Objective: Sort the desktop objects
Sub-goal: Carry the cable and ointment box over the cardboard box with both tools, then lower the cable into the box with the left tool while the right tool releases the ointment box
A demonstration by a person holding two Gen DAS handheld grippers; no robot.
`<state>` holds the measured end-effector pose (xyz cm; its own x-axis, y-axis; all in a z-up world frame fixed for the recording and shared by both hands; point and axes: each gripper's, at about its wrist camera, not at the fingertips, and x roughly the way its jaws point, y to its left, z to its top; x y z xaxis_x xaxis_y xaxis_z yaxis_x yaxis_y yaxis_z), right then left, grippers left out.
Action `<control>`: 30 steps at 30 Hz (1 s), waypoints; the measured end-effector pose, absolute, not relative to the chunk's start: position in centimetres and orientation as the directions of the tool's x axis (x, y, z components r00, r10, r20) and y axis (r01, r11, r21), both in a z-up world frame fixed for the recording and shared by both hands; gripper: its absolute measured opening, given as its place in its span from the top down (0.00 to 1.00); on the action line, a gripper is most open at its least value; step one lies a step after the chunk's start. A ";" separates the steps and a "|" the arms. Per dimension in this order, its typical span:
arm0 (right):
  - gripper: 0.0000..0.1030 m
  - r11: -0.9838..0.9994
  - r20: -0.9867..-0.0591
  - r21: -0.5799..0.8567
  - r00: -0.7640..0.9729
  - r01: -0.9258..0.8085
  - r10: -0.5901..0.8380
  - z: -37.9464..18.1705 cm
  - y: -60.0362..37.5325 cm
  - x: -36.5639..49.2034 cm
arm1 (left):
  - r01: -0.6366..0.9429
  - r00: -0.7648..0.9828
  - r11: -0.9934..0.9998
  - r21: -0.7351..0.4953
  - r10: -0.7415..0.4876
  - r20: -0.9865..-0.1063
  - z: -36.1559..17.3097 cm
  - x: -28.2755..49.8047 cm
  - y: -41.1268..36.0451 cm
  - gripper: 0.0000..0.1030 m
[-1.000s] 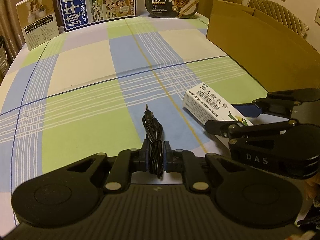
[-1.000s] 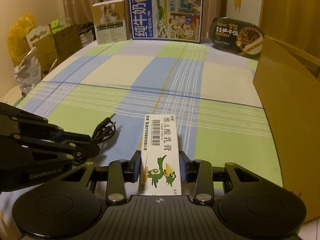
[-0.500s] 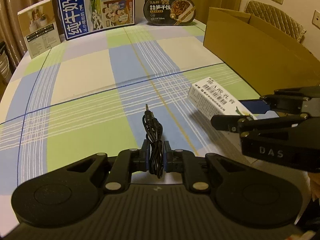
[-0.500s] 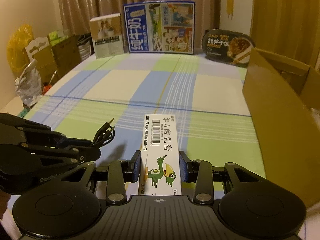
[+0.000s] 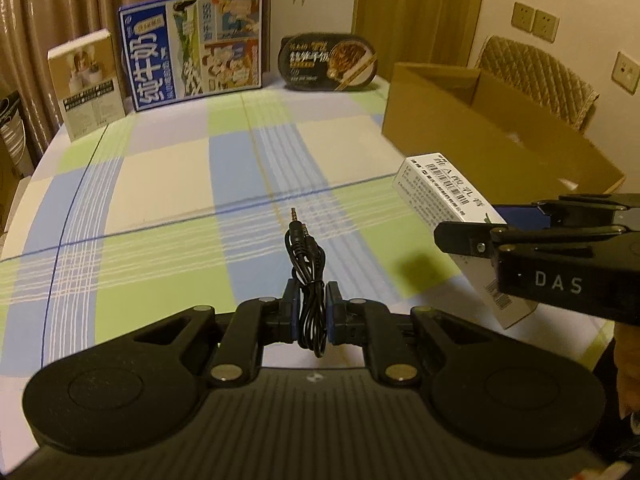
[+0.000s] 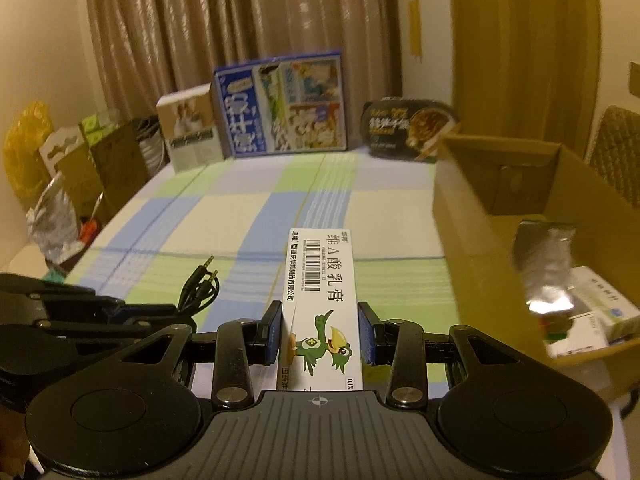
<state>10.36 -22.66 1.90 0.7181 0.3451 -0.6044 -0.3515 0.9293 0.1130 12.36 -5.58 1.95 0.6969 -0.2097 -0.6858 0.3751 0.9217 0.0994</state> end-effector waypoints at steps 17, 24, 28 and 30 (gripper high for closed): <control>0.66 0.986 -0.501 0.094 0.849 -0.140 0.168 9.4 -35.8 11.0 | 0.512 0.693 0.856 0.073 -0.361 -0.624 7.1 11.1 -17.1 0.91; 0.66 0.994 -0.514 0.084 0.852 -0.068 0.102 9.1 -41.3 13.4 | 0.577 0.656 0.816 0.034 -0.438 -0.614 7.6 12.3 -23.7 0.91; 0.66 0.994 -0.519 0.096 0.849 -0.054 0.096 8.9 -42.9 14.6 | 0.596 0.631 0.803 0.010 -0.460 -0.625 6.9 13.6 -27.0 0.91; 0.66 0.994 -0.519 0.098 0.849 -0.053 0.096 8.8 -43.4 15.1 | 0.600 0.626 0.800 0.007 -0.464 -0.628 6.5 14.1 -28.1 0.91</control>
